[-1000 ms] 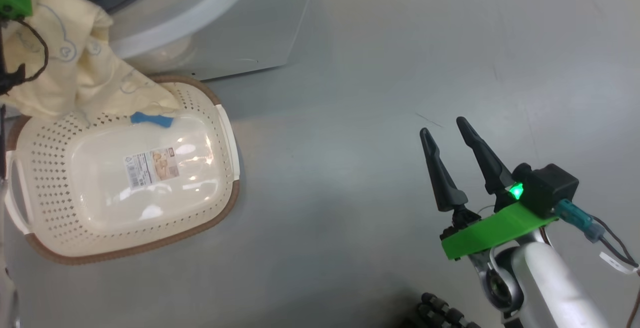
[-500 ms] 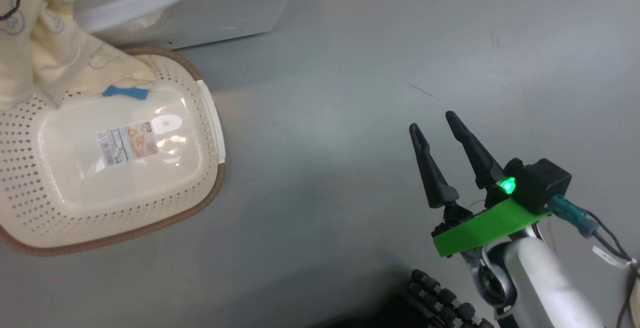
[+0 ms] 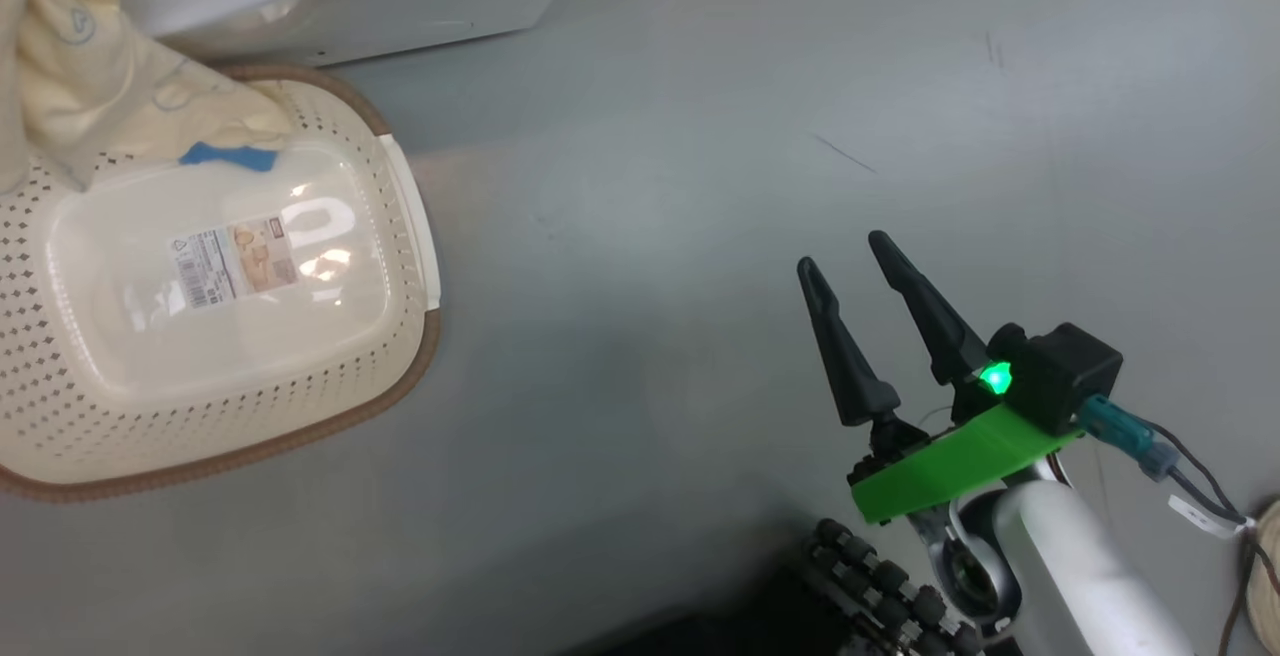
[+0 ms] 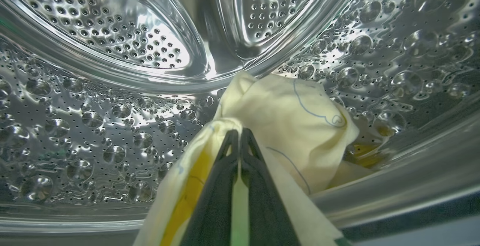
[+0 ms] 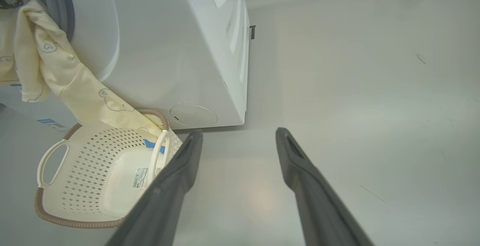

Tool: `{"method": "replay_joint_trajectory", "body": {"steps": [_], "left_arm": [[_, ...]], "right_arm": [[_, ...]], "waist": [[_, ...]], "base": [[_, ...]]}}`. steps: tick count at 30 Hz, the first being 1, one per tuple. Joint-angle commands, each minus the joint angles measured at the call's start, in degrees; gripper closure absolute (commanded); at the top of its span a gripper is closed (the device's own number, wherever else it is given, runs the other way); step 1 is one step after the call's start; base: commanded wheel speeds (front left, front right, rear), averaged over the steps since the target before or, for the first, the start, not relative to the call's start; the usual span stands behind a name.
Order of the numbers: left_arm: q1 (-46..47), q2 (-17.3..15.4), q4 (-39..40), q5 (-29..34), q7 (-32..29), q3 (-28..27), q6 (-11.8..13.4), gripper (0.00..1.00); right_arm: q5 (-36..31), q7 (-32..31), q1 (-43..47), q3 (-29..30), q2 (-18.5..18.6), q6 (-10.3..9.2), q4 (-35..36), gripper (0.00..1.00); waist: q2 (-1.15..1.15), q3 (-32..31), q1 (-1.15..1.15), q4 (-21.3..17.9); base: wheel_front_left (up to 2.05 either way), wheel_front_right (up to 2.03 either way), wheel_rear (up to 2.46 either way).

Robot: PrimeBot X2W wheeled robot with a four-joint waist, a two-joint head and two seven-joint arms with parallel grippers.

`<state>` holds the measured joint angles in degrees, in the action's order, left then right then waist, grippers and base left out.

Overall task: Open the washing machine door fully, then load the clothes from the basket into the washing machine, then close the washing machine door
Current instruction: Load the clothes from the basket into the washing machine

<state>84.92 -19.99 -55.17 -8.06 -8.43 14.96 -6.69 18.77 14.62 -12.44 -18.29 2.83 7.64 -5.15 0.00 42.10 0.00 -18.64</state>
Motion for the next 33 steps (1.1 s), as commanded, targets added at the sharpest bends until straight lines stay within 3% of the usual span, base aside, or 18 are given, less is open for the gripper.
{"method": "replay_joint_trajectory", "body": {"steps": [1,15,25,33], "left_arm": [[3.45,-2.52,1.32,0.54,0.34,-0.38,0.19,1.0],[10.83,-4.66,4.79,8.34,22.02,7.77,0.32,1.0],[11.81,-6.36,12.45,9.24,23.4,9.46,1.18,1.0],[9.29,-5.5,4.86,5.31,22.71,7.38,2.09,1.0]], "right_arm": [[0.44,0.38,0.93,-1.27,0.07,-0.15,1.57,0.0],[3.14,0.38,-0.77,-3.3,0.06,-0.15,2.07,0.0],[3.87,0.38,-1.46,-3.47,0.05,-0.15,1.77,0.0],[3.34,0.38,-1.5,-3.06,0.05,-0.15,1.43,0.0]], "waist": [[0.0,1.21,0.0,0.01],[0.0,6.36,0.0,-1.81],[0.0,6.32,0.0,-1.77],[0.0,5.22,0.0,-0.99]], "base": [[0.0,0.0,0.0],[0.0,0.0,0.0],[0.0,0.0,0.0],[0.0,0.0,0.0]]}}
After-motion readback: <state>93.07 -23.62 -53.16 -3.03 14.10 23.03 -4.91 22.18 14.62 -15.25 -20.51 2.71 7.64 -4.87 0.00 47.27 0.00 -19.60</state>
